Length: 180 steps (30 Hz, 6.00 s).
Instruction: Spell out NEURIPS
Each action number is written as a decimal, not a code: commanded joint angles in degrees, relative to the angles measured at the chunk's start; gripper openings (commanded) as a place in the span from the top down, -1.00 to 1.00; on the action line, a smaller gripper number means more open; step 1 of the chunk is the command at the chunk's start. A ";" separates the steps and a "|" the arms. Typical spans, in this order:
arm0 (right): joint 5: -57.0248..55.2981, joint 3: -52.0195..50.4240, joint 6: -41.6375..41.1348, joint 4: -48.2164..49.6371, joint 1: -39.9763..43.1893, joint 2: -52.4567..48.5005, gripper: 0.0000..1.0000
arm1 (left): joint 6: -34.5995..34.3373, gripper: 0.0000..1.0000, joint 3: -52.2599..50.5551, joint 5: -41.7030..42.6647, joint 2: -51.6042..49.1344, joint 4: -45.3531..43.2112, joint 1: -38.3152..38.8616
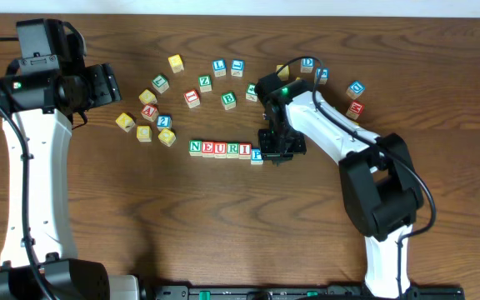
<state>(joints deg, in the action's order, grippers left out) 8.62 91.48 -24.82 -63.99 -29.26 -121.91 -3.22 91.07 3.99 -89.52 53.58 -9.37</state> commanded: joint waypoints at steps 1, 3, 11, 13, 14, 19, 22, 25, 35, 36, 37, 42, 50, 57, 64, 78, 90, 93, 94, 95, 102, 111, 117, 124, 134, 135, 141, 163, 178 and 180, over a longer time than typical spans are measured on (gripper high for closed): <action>0.35 1.38 1.36 -2.10 -2.10 3.54 0.97 | -0.50 -0.57 1.05 0.07 -0.20 -0.07 -0.04; 0.35 1.36 1.33 -3.17 -2.99 3.52 0.98 | -0.50 -0.57 1.05 0.09 -0.20 -0.07 -0.04; 0.31 1.31 1.29 -1.84 -6.45 3.52 0.97 | -0.52 -0.57 1.05 0.09 -0.20 -0.09 -0.04; -0.13 1.29 0.92 -0.72 -7.52 3.52 0.97 | -0.52 -0.57 1.05 0.09 -0.20 -0.09 -0.04; -0.90 1.27 0.24 -0.61 -7.85 3.50 0.97 | -0.50 -0.57 1.05 0.09 -0.20 -0.07 -0.04; -6.47 -0.15 -3.19 0.92 -10.14 3.50 0.98 | -0.52 -0.57 1.05 0.09 -0.20 -0.09 -0.04; -7.10 -1.49 -3.89 3.08 -10.93 3.50 0.98 | -0.50 -0.57 1.05 0.09 -0.20 -0.09 -0.04; -8.24 -2.97 -5.60 5.07 -11.37 3.50 0.98 | -0.50 -0.57 1.05 0.09 -0.20 -0.07 -0.04; -12.83 -4.22 -8.59 7.39 -11.34 3.50 0.97 | -0.50 -0.57 1.05 0.09 -0.20 -0.09 -0.04; -12.92 -4.28 -8.59 7.58 -11.34 3.50 0.98 | -0.50 -0.57 1.05 0.07 -0.20 -0.09 -0.04; -13.00 -4.31 -8.59 7.69 -11.34 3.50 0.98 | -0.50 -0.57 1.05 0.07 -0.20 -0.09 -0.04; -13.46 -4.68 -8.59 8.61 -11.34 3.45 0.98 | -0.50 -0.57 1.05 0.07 -0.20 -0.09 -0.04; -14.38 -4.92 -8.59 10.14 -11.28 3.39 0.98 | -0.50 -0.57 1.05 0.09 -0.20 -0.07 -0.04; -14.53 -4.92 -8.59 10.51 -11.28 3.39 0.98 | -0.50 -0.57 1.05 0.07 -0.20 -0.07 -0.04; -14.99 -4.92 -8.59 11.30 -11.28 3.39 0.98 | -0.50 -0.57 1.05 0.07 -0.20 -0.07 -0.04; -12.72 -1.01 -5.81 10.60 -9.86 4.33 0.98 | -0.50 -0.57 1.05 0.07 -0.20 -0.07 -0.04; -12.55 13.73 -1.62 5.73 2.47 14.56 0.73 | -0.50 -0.58 1.05 0.07 -0.20 -0.02 -0.04; -11.39 14.60 -0.50 5.44 5.53 14.84 0.71 | -0.50 -0.58 1.05 0.07 -0.20 -0.02 -0.04; -10.62 14.60 -0.37 5.27 6.38 14.84 0.71 | -0.50 -0.58 1.05 0.07 -0.20 -0.02 -0.04; -9.99 14.60 -0.37 4.98 6.97 14.82 0.71 | -0.50 -0.58 1.05 0.07 -0.20 -0.02 -0.04; -9.51 14.43 -0.42 0.61 7.06 12.59 0.71 | -0.50 -0.58 1.05 0.07 -0.20 -0.02 -0.04; -8.87 12.98 -0.85 -3.65 2.40 4.52 0.92 | -0.50 -0.58 1.05 0.07 -0.20 -0.02 -0.04; -9.14 12.52 -0.90 -3.74 -0.57 -0.15 0.92 | -0.52 -0.61 1.05 0.07 -0.20 -0.02 -0.04; -9.11 11.47 -1.09 -2.82 -1.22 -3.06 0.87 | -0.50 -0.59 1.05 0.07 -0.20 -0.02 -0.04; -7.48 6.64 -1.29 1.11 -1.22 -3.06 0.84 | -0.50 -0.58 1.05 0.07 -0.20 -0.02 -0.04; -6.91 6.25 -1.29 1.53 -1.22 -3.06 0.85 | -0.50 -0.59 1.05 0.07 -0.20 -0.02 -0.04; -6.51 5.42 -1.49 2.05 -1.25 -3.06 0.85 | -0.50 -0.58 1.05 0.07 -0.20 -0.04 -0.04; -6.51 5.40 -1.95 1.46 -3.10 -3.06 0.79 | -0.52 -0.59 1.05 0.07 -0.20 -0.02 -0.04; -6.05 5.40 -2.38 1.84 -3.06 -3.06 0.81 | -0.50 -0.59 1.05 0.07 -0.20 -0.04 -0.04; -5.75 5.40 -2.38 1.84 -3.06 -3.06 0.81 | -0.50 -0.59 1.05 0.07 -0.20 -0.04 -0.04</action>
<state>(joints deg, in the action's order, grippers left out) 2.00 97.36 -26.50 -62.24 -32.05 -124.16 -3.22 91.07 3.99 -89.52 53.56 -9.37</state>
